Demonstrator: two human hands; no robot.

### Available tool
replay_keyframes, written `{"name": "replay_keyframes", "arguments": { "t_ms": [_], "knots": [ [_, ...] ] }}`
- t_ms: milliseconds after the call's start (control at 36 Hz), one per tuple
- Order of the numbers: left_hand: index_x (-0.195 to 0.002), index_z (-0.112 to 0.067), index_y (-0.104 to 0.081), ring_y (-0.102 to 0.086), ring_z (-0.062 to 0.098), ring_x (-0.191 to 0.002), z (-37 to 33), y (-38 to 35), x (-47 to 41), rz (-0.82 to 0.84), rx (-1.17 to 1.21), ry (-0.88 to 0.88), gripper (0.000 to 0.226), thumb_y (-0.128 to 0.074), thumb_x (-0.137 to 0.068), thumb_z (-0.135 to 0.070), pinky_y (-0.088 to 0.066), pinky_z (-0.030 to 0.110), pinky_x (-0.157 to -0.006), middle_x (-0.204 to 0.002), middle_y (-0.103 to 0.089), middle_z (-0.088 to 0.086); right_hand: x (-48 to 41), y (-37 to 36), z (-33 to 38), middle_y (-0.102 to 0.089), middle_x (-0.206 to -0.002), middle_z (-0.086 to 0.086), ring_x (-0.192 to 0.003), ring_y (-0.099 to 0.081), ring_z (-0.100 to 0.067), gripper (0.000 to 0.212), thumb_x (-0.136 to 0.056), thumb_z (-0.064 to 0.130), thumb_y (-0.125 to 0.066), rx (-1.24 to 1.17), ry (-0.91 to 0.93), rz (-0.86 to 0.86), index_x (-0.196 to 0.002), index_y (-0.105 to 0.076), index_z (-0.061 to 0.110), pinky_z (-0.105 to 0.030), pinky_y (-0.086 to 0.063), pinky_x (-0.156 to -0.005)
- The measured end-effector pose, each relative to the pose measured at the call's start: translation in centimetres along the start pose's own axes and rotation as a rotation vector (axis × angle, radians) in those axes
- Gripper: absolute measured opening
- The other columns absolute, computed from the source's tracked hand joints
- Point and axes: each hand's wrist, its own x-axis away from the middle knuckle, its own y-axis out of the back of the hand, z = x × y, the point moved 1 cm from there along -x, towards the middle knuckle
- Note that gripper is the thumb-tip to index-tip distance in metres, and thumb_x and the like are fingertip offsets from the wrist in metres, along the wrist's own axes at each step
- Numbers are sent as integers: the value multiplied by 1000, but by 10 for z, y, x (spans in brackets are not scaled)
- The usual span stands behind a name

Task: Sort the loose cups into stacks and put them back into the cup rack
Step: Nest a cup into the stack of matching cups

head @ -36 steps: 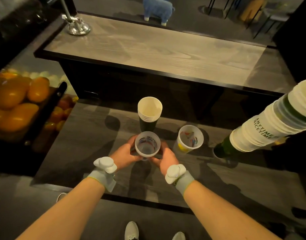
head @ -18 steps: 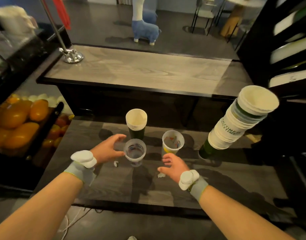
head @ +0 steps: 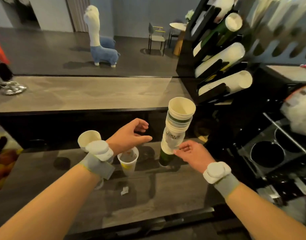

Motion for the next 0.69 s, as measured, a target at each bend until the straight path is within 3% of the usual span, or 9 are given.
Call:
{"name": "replay_keyframes", "arguments": {
  "t_ms": [111,278,472,611,694],
  "knots": [
    [-138,-20,-47,-51,8,-129,-30,-20,-30,-19,16,-5,65,-79,-82,-31,-45,31,-109,-138,-54,-5,-6,34,11,-63,-105,3,-92,-61,-8,49,-80,47,-75,-30,61,-169,-117,-56,20,-25,-53,-80],
    [-157,-24,-22,-30,16,-148,-50,-33,-59,39,11,-12,99,-81,-78,-40,-32,42,-120,-162,-29,-3,-31,59,30,-43,-150,5,-135,-43,-15,88,-78,46,-77,-40,163,-223,-150,-32,21,-32,-41,-105],
    [-153,-33,-29,-38,15,-143,-58,-48,-73,21,16,-48,82,-75,-86,-34,-33,37,-116,-155,-42,-6,-45,55,42,-46,-147,5,-134,-43,-15,83,-78,37,-79,-95,242,-141,-147,-35,26,-25,-38,-96],
    [-149,-27,-38,-45,16,-137,-58,-52,-78,-32,-28,-49,72,-75,-87,-31,-37,36,-112,-149,-50,-4,-52,55,41,-53,-140,5,-118,-46,-5,71,-81,30,-78,-136,269,-187,-142,-42,24,-22,-40,-90],
    [-147,-27,-41,-46,15,-136,-57,-51,-80,-53,-57,-59,72,-77,-85,-33,-40,38,-113,-148,-51,-4,-54,57,39,-53,-139,5,-126,-48,-12,70,-81,30,-78,-141,287,-177,-141,-43,25,-24,-40,-94]
  ]
}}
